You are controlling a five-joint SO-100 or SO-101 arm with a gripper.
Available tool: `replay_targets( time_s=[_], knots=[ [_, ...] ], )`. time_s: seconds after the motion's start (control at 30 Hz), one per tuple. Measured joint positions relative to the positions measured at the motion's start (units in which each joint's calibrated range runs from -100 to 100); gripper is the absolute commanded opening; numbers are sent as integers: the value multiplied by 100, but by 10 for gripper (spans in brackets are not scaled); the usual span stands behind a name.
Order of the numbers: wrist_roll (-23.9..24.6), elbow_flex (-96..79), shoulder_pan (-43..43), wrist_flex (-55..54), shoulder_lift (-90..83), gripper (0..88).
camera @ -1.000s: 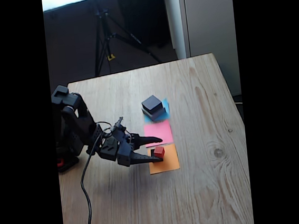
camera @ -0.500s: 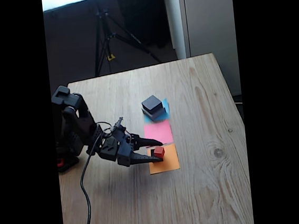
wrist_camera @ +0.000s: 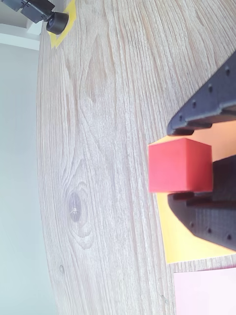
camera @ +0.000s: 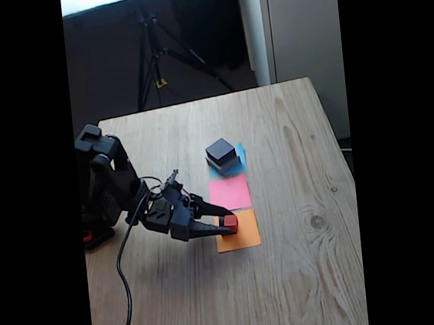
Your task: Tower of hanoi
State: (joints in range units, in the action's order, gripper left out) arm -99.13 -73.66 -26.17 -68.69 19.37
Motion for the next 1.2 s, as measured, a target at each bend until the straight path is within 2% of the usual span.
replay_targets(
  time_s=[0.73,0.87,1.03,1.2],
  knots=[
    [0,0,93,96,-94,48],
    [0,0,227,929,-829,50],
    [0,269,434,2474,-2095,53],
    [0,991,547,4812,-3463,48]
  ],
)
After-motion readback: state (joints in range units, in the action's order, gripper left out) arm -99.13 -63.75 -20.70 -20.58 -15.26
